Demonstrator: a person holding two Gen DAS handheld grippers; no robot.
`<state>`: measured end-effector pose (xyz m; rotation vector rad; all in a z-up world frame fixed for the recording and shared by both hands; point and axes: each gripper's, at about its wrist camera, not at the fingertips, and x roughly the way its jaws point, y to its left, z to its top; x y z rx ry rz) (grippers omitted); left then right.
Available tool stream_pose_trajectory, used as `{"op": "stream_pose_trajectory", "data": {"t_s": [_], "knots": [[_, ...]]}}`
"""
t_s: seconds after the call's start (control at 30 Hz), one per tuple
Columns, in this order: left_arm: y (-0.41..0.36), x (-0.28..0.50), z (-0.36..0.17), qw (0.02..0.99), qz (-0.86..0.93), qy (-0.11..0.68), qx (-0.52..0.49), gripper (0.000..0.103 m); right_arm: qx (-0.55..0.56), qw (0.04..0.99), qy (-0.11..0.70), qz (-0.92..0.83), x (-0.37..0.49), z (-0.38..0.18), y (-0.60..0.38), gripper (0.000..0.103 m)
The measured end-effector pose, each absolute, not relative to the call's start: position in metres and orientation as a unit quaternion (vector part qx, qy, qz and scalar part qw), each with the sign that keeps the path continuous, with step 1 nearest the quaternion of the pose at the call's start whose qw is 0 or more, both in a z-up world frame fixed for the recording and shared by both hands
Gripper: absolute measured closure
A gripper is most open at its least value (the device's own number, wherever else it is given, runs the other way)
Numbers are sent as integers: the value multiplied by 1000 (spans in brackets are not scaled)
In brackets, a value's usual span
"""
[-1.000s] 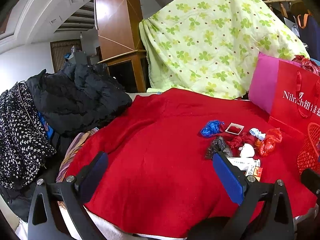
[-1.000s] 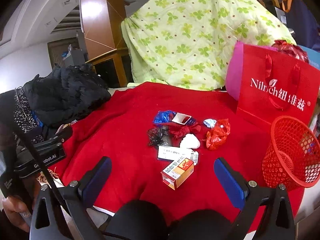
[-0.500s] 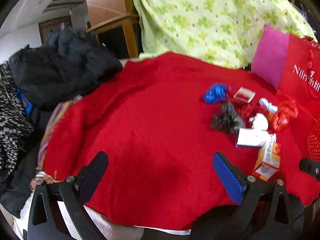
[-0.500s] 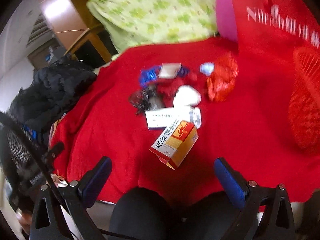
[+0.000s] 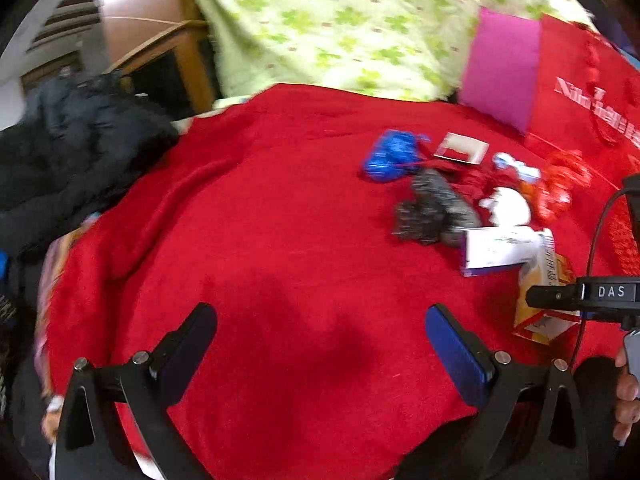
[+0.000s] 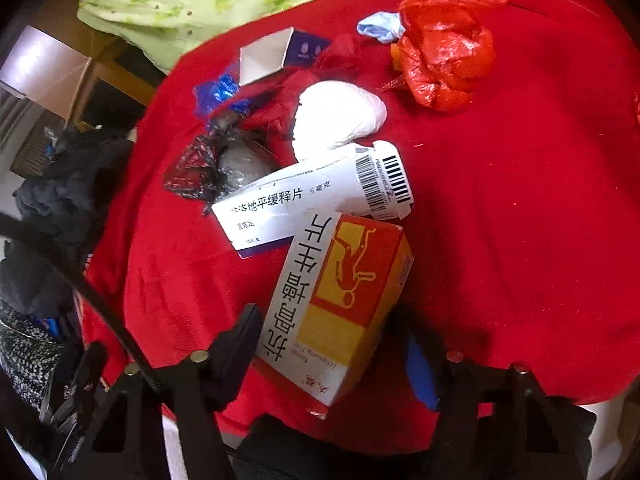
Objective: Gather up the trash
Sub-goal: 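Grasp the white medicine box with the left tool while the right tool grasps the orange-white box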
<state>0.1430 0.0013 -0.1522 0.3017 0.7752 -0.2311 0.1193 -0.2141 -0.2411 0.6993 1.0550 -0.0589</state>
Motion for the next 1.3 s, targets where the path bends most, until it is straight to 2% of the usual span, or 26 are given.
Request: {"op": "stream_pose_trajectory", "data": {"t_s": [0.17,0.23,0.43,0.5,0.53,0.57,0.6,0.77,0.83,0.87,1.17,1.2,1.23,1.27,1.3], "knots": [[-42,169,-164,882,-215,407,100,0,321,825,465,-31,93,-222,-238,40],[-64,180,-172,867,-250,424,82,0,325,830,452,-33,81,-215,-249,44],[-108,209,-199,836,-282,467,53,2,298,853,425,-48,59,-200,-269,50],[-115,214,-208,828,-287,481,46,14,301,853,423,-49,56,-204,-277,50],[-118,217,-214,822,-289,489,46,26,308,851,423,-46,55,-208,-281,51],[-120,217,-216,815,-295,497,41,33,316,848,424,-41,56,-212,-284,51],[-121,215,-217,811,-300,501,34,36,319,847,424,-38,53,-215,-287,51],[-124,197,-216,811,-295,503,42,82,322,848,420,-20,47,-216,-290,52],[-125,190,-217,811,-295,504,37,93,323,851,415,-12,42,-212,-291,52],[-126,186,-215,814,-292,501,39,95,322,852,413,-10,41,-211,-292,52],[-138,159,-195,823,-300,480,54,97,336,857,389,-10,19,-199,-305,52],[-137,158,-196,821,-298,483,53,95,339,857,388,-11,16,-198,-307,52],[-136,159,-199,820,-291,489,54,85,340,857,386,-12,15,-198,-310,52],[-134,163,-203,821,-287,491,52,66,340,858,386,-13,14,-198,-311,52],[-132,164,-205,824,-278,491,51,54,342,857,386,-12,14,-198,-312,52]]}}
